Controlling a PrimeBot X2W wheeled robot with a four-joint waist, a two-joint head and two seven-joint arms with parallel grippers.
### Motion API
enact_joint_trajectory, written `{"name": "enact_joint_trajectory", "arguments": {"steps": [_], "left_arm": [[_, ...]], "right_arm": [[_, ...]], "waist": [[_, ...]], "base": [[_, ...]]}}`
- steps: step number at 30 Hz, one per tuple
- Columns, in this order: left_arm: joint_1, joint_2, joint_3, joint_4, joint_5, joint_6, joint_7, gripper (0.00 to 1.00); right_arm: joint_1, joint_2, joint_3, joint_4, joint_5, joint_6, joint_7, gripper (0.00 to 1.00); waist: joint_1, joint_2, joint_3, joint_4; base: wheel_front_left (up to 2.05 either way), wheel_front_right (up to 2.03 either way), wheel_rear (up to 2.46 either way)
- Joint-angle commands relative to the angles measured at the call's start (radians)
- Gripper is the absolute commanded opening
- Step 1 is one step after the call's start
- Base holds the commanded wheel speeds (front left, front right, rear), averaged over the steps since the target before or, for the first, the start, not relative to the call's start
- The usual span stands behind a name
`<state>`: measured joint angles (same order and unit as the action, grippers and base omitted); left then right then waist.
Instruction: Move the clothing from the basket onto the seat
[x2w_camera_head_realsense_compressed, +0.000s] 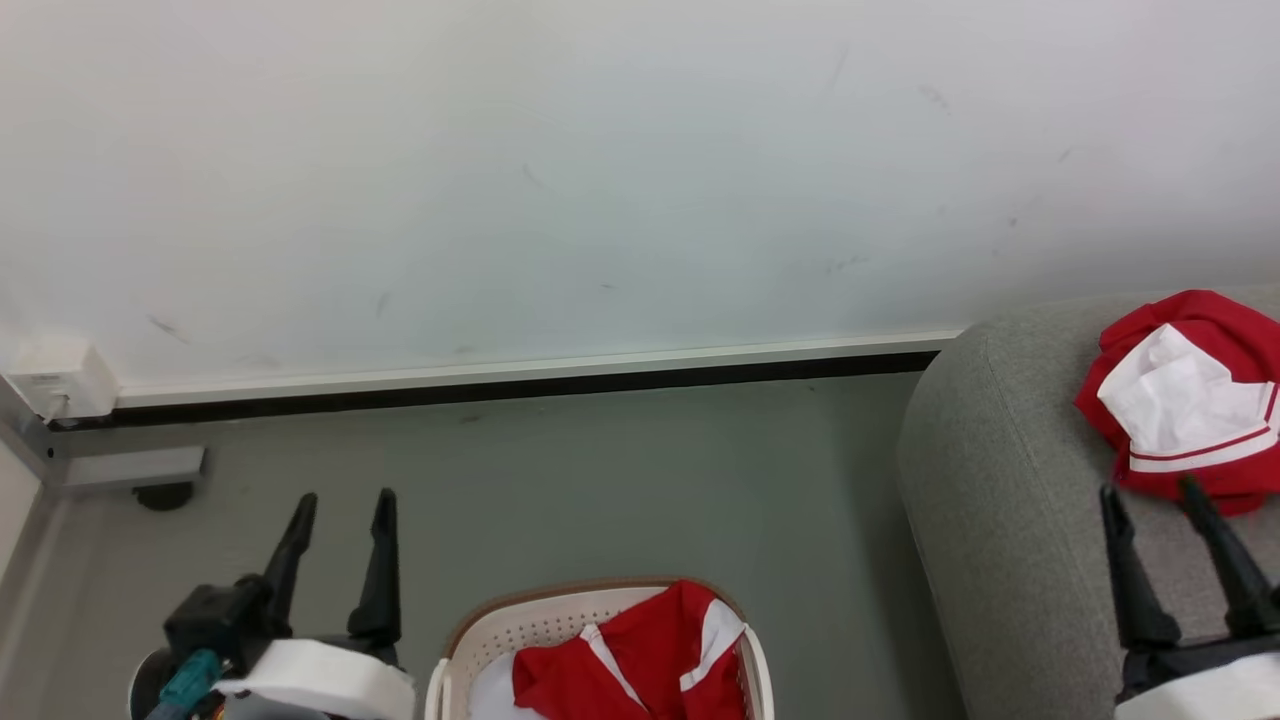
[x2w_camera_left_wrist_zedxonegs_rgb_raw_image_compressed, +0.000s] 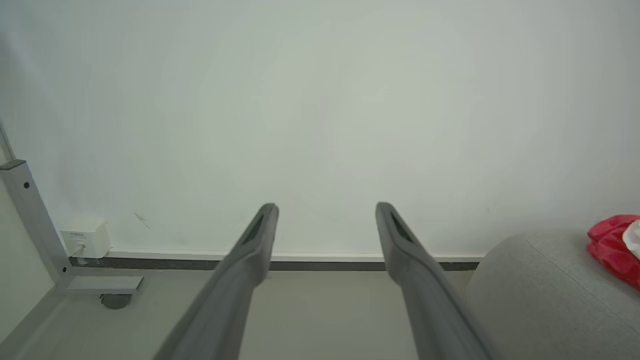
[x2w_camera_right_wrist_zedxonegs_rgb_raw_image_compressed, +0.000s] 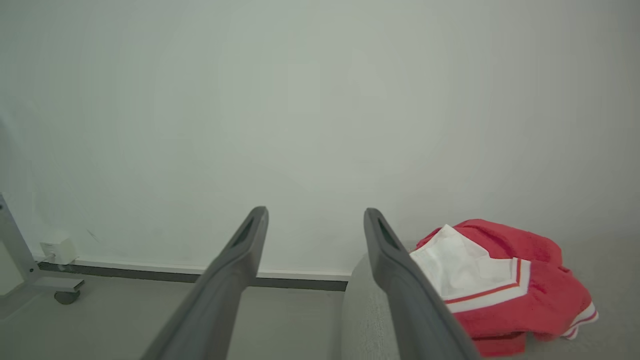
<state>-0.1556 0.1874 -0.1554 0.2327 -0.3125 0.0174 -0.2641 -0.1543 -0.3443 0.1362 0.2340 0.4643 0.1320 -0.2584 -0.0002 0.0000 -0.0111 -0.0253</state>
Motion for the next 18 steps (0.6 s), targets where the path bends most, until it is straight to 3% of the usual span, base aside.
{"name": "enact_joint_trajectory", "arguments": {"steps": [1,4,9,18], "left_arm": [[0.035,-0.017,0.039,-0.015,0.028,-0.016,0.000,1.00],[0.065,-0.044,0.082,-0.021,0.047,-0.042,-0.001,1.00],[0.093,-0.075,0.126,-0.027,0.092,-0.072,-0.001,1.00],[0.108,-0.118,0.175,-0.017,0.150,-0.111,-0.001,1.00]], "right_arm": [[0.062,0.055,-0.025,-0.045,-0.042,-0.002,-0.006,1.00],[0.118,0.129,-0.018,-0.080,-0.063,-0.002,-0.007,1.00],[0.148,0.178,-0.023,-0.094,-0.111,-0.003,-0.007,1.00],[0.159,0.218,-0.055,-0.099,-0.153,-0.003,-0.007,1.00]], "waist": [[0.0002,0.0000,0.003,-0.007],[0.0002,0.0000,0.009,-0.017],[0.0002,0.0000,0.016,-0.026],[0.0002,0.0000,0.023,-0.027]], "base": [[0.00,0.00,0.00],[0.00,0.00,0.00],[0.00,0.00,0.00],[0.00,0.00,0.00]]}}
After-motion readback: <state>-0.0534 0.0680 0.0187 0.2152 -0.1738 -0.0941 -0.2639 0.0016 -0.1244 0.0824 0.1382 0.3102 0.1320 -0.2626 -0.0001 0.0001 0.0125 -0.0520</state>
